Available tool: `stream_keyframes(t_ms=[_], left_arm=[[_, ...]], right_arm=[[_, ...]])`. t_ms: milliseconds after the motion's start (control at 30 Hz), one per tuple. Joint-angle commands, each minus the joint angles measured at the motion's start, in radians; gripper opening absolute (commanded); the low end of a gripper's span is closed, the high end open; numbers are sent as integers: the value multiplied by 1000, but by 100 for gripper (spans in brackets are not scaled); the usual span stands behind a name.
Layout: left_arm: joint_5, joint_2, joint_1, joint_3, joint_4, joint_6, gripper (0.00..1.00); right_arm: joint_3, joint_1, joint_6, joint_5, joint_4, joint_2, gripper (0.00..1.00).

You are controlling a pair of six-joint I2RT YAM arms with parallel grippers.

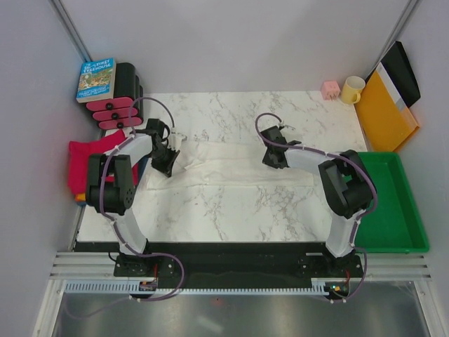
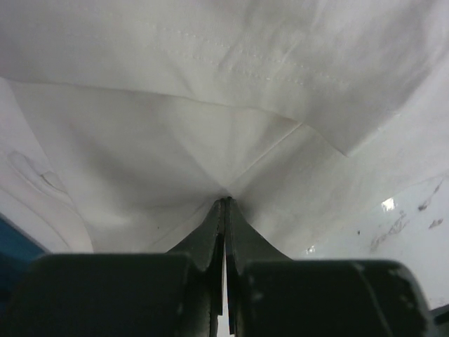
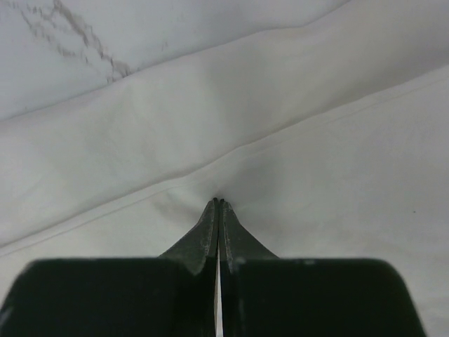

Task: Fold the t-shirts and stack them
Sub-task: Fold the other side of the tshirt into a rectangle

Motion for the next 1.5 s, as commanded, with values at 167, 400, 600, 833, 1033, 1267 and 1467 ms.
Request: stream_keyframes(t_ms=[167,400,600,833,1033,1267,1467], left_arm=[[14,-236,32,-168,-92,120,2],[160,-365,162,-70,-75,18,54],[251,-511,195,-18,-37,-90,84],[254,-594,221,-116,-6,-147,77],[245,-605,228,-188,9,-158,76],[219,-594,231,-225,14,-154,75],[195,-577,231,-256,23,-148,72]], right_arm=[[-192,103,120,-28,-115,-124,0],[-38,126,-42,41,-103,-179,37],[235,221,-351,-62,-127,-100,59],[436,379,-577,-45,-158,78,59],[528,456,-579,-112,-123,184,59],[599,510,-591,-146,-78,245,59],[593,564,-626,-148,-7,242,58]])
